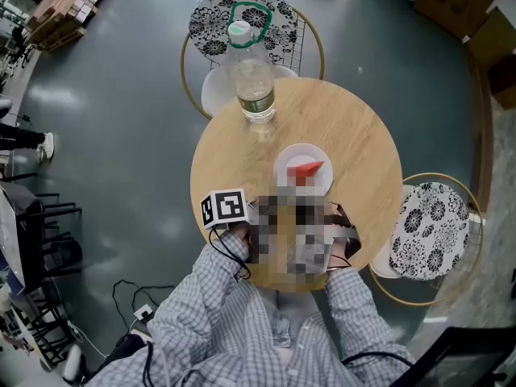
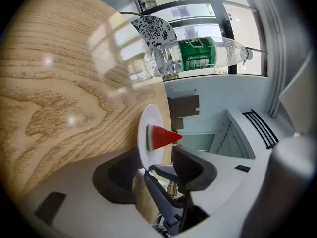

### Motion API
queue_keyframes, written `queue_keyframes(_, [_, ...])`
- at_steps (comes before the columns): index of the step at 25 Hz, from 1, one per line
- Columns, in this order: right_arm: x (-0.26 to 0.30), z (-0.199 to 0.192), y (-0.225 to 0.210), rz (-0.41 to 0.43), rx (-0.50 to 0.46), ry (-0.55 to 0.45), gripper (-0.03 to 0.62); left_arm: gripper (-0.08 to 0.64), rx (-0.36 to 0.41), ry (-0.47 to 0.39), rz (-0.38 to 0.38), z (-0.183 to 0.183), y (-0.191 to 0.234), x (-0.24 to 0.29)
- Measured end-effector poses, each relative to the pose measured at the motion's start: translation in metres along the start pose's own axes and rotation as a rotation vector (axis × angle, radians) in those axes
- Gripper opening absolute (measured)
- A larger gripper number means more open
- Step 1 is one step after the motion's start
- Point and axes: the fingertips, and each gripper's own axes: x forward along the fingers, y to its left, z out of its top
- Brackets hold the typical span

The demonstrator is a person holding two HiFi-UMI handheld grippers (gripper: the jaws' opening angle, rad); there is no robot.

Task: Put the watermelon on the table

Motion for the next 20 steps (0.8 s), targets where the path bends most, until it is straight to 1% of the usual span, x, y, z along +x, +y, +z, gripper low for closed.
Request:
queue_keyframes(4, [0.003, 0.000, 0.001, 0.004, -0.004, 0.000, 0.038, 0.210, -0.005, -0.022, -0.001, -0.001, 0.002, -0.015])
queue_keyframes(6, [0.003, 0.000, 0.000, 0.010, 0.016, -0.013, 0.040, 0.210, 0.002, -0.032, -0.002, -0.002, 0.003, -0.021])
queue_keyframes(9, [0.002, 0.001, 0.000, 0.034, 0.081, -0.043, 0.040, 0.209, 0.020, -0.042, -0.018, -0.002, 0.002, -0.029])
queue_keyframes(12, [0.002, 0.001, -0.001, 0.055, 0.179, -0.071, 0.042, 0.209, 0.035, -0.048, -0.041, -0.004, -0.001, -0.034])
queue_keyframes(14, [0.000, 0.001, -0.001, 0.061, 0.242, -0.089, 0.079, 0.206, 0.043, -0.056, -0.059, -0.005, -0.004, -0.036])
queue_keyframes(15, [-0.001, 0.000, -0.002, 0.060, 0.270, -0.099, 0.088, 0.195, 0.048, -0.063, -0.064, -0.006, -0.006, -0.037])
queue_keyframes(18, [-0.010, -0.001, -0.009, 0.039, 0.361, -0.140, 0.092, 0.085, 0.069, -0.088, -0.060, -0.005, -0.007, -0.041])
queue_keyframes(20, [-0.020, 0.000, -0.016, 0.018, 0.446, -0.183, 0.092, 0.028, 0.083, -0.104, -0.063, -0.005, -0.010, -0.044])
